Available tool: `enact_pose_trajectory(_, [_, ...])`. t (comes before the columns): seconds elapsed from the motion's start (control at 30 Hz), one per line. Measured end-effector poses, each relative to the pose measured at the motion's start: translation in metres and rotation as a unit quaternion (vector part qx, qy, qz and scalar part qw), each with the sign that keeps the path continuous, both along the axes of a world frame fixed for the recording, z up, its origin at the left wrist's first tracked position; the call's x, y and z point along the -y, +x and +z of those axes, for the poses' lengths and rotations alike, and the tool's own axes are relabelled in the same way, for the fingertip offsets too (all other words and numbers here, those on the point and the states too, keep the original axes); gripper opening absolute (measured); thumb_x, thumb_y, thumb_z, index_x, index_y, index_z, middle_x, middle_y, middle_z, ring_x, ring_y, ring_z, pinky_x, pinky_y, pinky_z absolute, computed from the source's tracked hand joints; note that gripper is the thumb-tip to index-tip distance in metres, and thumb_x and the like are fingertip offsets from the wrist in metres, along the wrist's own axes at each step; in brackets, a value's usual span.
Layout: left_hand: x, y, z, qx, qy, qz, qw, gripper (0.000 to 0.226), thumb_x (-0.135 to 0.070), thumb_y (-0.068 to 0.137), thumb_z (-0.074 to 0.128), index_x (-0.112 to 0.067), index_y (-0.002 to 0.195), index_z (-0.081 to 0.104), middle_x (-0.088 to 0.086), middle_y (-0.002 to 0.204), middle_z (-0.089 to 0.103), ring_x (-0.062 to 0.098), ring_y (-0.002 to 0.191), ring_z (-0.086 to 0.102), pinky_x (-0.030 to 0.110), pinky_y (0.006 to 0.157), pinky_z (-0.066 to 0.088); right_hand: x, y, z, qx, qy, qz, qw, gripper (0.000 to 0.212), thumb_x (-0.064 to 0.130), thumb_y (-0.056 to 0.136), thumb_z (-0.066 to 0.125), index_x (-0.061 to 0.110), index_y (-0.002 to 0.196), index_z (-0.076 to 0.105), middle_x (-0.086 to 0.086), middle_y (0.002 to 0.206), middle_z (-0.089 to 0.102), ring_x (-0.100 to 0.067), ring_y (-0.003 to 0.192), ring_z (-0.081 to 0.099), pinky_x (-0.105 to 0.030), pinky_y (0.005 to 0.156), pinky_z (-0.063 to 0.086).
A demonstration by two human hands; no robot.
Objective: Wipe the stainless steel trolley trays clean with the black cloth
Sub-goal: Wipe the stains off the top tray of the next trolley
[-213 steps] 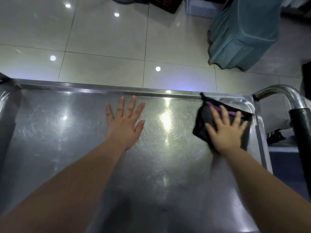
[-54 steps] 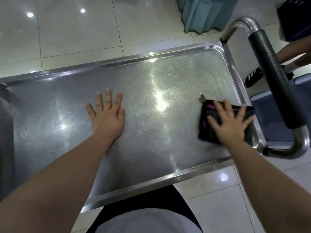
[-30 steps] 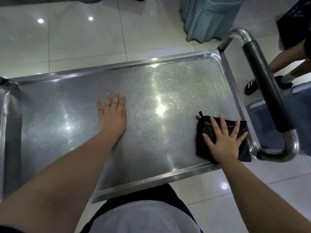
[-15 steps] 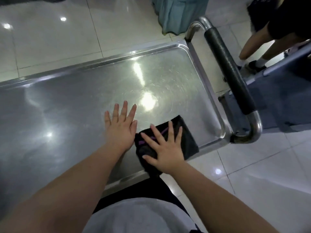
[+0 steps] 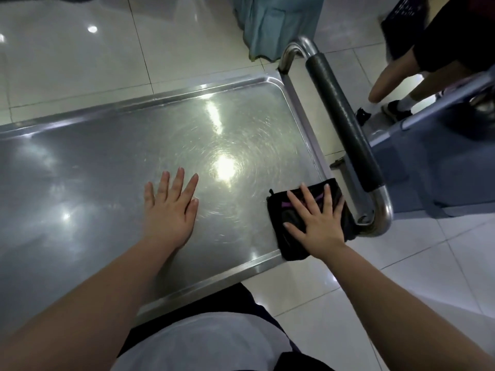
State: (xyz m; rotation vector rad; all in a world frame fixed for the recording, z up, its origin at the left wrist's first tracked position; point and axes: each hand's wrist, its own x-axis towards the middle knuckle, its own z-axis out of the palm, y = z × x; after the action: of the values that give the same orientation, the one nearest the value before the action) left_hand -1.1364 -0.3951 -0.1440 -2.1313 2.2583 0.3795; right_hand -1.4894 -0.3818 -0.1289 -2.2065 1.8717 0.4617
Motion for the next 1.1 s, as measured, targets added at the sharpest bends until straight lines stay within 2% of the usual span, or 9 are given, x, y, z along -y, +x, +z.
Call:
enact_pose_trajectory(0.1, [0.001,0.0,-0.003,-0.001,-0.008,-0.004,1.0,0.056,-0.048,0.101,0.017,-0.034,0.155,0.017,0.003,0.163,0.018,0.031,0.15,0.012,0.055,0.118,0.0,0.025,0.006,0.001,0.008,-0.009,0.032,0.999,0.074,0.083,0.082,0.002,0.054,0.147,-0.017,0.011,0.163,-0.012,-0.043,0.145,-0.021,-0.07,0.11,-0.012])
enact_pose_trajectory(0.2, [0.003,0.001,-0.005,0.007,-0.011,-0.012,1.0,0.056,-0.048,0.101,0.018,-0.034,0.156,0.018,0.003,0.163,0.018,0.033,0.149,0.014,0.056,0.118,0.001,0.091,0.028,0.002,0.03,-0.029,0.061,0.997,0.075,0.082,0.082,0.011,0.053,0.148,-0.008,0.008,0.165,-0.001,-0.045,0.146,-0.013,-0.069,0.111,-0.01])
enact_pose_trajectory(0.4, [0.009,0.002,-0.009,0.021,-0.012,-0.004,1.0,0.055,-0.052,0.101,0.012,-0.04,0.155,0.008,-0.002,0.164,0.01,0.028,0.151,0.008,0.056,0.118,0.003,0.21,0.073,-0.003,0.041,-0.038,0.019,0.998,0.076,0.085,0.079,0.008,0.055,0.148,-0.004,0.01,0.164,-0.003,-0.041,0.147,-0.015,-0.068,0.111,-0.014])
enact_pose_trajectory(0.5, [0.013,0.003,-0.006,0.013,-0.003,0.003,1.0,0.056,-0.053,0.101,0.012,-0.041,0.155,0.004,-0.003,0.164,0.005,0.027,0.151,0.004,0.055,0.118,0.0,0.206,0.077,-0.002,0.068,-0.037,0.006,0.997,0.076,0.085,0.08,0.011,0.055,0.15,0.001,0.01,0.165,0.003,-0.039,0.148,-0.011,-0.066,0.114,-0.009])
enact_pose_trajectory(0.63, [0.011,0.0,0.002,0.003,0.01,0.006,1.0,0.057,-0.051,0.1,0.011,-0.039,0.155,0.004,-0.003,0.164,0.001,0.026,0.151,-0.001,0.057,0.119,0.0,0.137,0.058,0.002,0.091,-0.043,-0.023,0.995,0.076,0.081,0.082,0.014,0.051,0.152,0.006,0.009,0.164,0.009,-0.036,0.149,-0.007,-0.061,0.116,-0.008])
enact_pose_trajectory(0.7, [0.009,0.0,0.004,0.006,0.019,0.003,1.0,0.057,-0.052,0.099,0.009,-0.039,0.154,0.0,-0.003,0.164,-0.002,0.026,0.151,-0.005,0.057,0.119,-0.001,0.09,0.049,0.002,0.088,-0.034,-0.018,0.995,0.076,0.081,0.083,0.012,0.049,0.153,0.004,0.008,0.165,0.007,-0.038,0.149,-0.008,-0.062,0.116,-0.006])
enact_pose_trajectory(0.83, [0.008,0.001,0.004,0.0,0.014,-0.005,1.0,0.057,-0.05,0.101,0.01,-0.037,0.156,0.006,-0.001,0.165,0.003,0.027,0.151,-0.001,0.059,0.118,0.004,0.023,0.045,0.001,0.084,-0.009,0.017,0.996,0.074,0.079,0.087,0.01,0.046,0.153,0.01,0.003,0.164,0.009,-0.043,0.148,-0.007,-0.067,0.114,-0.002])
enact_pose_trajectory(0.93, [0.008,0.002,0.002,0.002,0.009,-0.012,1.0,0.056,-0.051,0.102,0.006,-0.036,0.156,0.007,0.002,0.165,0.007,0.03,0.151,0.002,0.061,0.118,0.007,0.043,0.055,0.001,0.08,-0.011,0.027,0.996,0.072,0.079,0.086,0.013,0.049,0.152,0.012,0.005,0.164,0.008,-0.045,0.147,-0.007,-0.069,0.112,-0.005])
enact_pose_trajectory(1.1, [0.011,0.004,-0.003,-0.005,0.007,-0.012,1.0,0.056,-0.051,0.102,0.007,-0.037,0.156,0.006,0.001,0.165,0.006,0.03,0.151,0.002,0.061,0.118,0.007,0.169,0.093,-0.004,0.055,-0.046,-0.005,0.997,0.075,0.083,0.081,0.01,0.055,0.15,0.004,0.011,0.164,0.003,-0.041,0.148,-0.009,-0.065,0.113,-0.011])
